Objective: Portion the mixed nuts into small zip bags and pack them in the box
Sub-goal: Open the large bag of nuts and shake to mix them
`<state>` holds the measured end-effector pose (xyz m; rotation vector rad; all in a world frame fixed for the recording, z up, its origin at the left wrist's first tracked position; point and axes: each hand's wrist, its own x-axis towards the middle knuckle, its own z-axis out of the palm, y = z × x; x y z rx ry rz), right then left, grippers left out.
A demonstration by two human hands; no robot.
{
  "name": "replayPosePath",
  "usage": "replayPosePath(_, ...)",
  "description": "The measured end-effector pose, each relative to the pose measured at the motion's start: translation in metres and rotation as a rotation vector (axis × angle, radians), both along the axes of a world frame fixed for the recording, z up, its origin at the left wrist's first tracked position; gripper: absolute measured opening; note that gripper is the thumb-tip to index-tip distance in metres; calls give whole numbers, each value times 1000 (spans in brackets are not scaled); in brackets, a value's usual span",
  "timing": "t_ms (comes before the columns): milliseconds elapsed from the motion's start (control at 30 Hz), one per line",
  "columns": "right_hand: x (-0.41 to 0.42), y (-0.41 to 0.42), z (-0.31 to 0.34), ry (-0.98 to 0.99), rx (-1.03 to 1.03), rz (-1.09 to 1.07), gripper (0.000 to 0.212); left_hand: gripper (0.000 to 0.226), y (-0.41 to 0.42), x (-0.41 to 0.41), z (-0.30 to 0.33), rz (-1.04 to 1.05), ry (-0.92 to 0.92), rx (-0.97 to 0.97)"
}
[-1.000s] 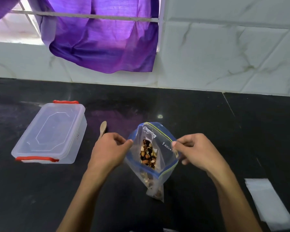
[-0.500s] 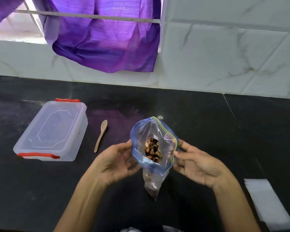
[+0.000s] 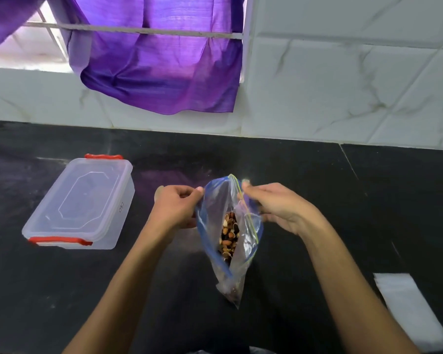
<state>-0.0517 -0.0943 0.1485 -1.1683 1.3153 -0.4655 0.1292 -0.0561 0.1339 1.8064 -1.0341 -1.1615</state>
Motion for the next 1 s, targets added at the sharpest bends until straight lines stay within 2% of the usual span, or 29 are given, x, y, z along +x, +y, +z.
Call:
replayPosePath(67, 6, -5, -2, -54, 41, 2, 31, 36, -4, 1, 0, -42, 20, 64)
replayPosePath(167, 7, -3, -6, -183, 116, -20, 27, 45, -5, 2, 0, -50, 16, 99)
replayPosePath(267, 6, -1, -7, -206, 113, -9, 25, 71, -3, 0, 5, -58, -132, 29)
replayPosePath(300, 5, -1, -8, -199, 102, 2, 25, 70, -3, 0, 6, -101, -256, -2)
replayPosePath(333, 5, -2, -9, -193, 93, 7, 25, 58, -5, 0, 6, -148, -385, -25)
replayPosePath(367, 5, -2, -9, -191, 86, 2, 25, 42, -7, 0, 6, -180, -451, -34)
replayPosePath(400, 4, -3, -10, -194, 84, -12, 25, 31, -8, 0, 6, -190, -428, -22)
replayPosePath(433, 3, -4, -11, -194, 85, -26, 26, 26, -9, 0, 6, -183, -310, -10)
replayPosePath(567, -4, -5, -13, -261, 143, -129, 29, 27, -5, -3, 7, -78, 655, 162)
replayPosePath(600, -5, -4, -13, -282, 152, -165, 29, 24, -3, -4, 4, -67, 797, 220)
replayPosePath(633, -5, -3, -13, -297, 159, -194, 29, 22, -2, -5, 1, -65, 880, 261)
replayPosePath(767, -8, 10, -16, -301, 192, -142, 30, 31, 7, -3, -7, -46, 941, 329)
replayPosePath(833, -16, 22, -15, -180, 163, -60, 24, 31, 16, -3, -7, -51, 778, 340)
replayPosePath(900, -24, 35, -13, -50, 127, -57, 21, 25, 26, -4, -5, 9, 490, 281)
replayPosePath(967, -31, 46, -10, -15, 123, -49, 21, 24, 34, -4, -2, 51, 241, 202)
replayPosePath(1000, -32, 50, -9, -26, 133, -33, 21, 21, 37, -5, 1, 49, 179, 172)
